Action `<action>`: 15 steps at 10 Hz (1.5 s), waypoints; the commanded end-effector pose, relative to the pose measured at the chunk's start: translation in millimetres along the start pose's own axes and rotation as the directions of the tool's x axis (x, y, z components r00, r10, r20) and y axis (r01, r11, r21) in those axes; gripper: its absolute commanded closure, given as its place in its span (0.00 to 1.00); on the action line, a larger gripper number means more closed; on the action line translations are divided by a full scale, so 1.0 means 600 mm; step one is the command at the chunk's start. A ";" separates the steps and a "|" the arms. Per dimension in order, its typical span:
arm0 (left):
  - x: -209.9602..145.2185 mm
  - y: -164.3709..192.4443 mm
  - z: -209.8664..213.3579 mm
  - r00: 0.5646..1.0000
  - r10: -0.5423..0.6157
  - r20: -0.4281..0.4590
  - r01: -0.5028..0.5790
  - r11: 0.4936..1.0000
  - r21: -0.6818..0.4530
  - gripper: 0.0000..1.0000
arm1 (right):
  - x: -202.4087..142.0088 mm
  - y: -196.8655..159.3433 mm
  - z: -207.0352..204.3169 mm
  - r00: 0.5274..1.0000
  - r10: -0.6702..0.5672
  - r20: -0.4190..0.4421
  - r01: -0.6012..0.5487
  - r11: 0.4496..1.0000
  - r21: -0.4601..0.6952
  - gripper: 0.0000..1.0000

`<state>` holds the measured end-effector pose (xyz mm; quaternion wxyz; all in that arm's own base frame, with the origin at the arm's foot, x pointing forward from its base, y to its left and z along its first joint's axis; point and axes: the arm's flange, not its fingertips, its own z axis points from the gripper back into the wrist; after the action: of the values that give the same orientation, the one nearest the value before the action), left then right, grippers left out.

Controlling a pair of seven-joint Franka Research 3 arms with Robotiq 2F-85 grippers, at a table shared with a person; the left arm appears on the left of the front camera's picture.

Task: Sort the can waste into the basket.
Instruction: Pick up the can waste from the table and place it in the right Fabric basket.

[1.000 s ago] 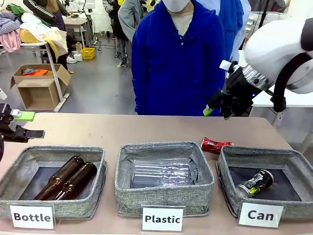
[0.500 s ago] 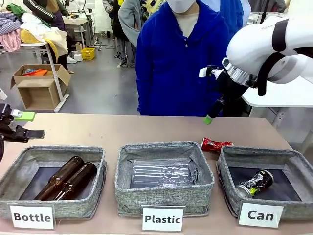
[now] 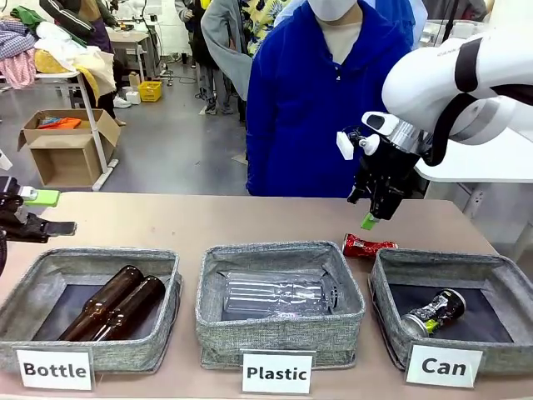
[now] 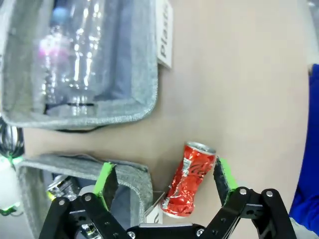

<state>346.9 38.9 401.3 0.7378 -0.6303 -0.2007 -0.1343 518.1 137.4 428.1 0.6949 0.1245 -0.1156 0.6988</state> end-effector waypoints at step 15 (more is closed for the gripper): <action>-0.001 -0.007 0.003 1.000 0.005 -0.008 -0.005 1.000 0.000 0.00 | -0.090 -0.104 -0.189 0.887 -0.313 -0.340 0.318 0.947 -0.040 0.00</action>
<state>346.9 38.9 401.3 0.7378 -0.6303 -0.2007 -0.1343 574.2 126.7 295.1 0.8123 0.0338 0.0163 0.5821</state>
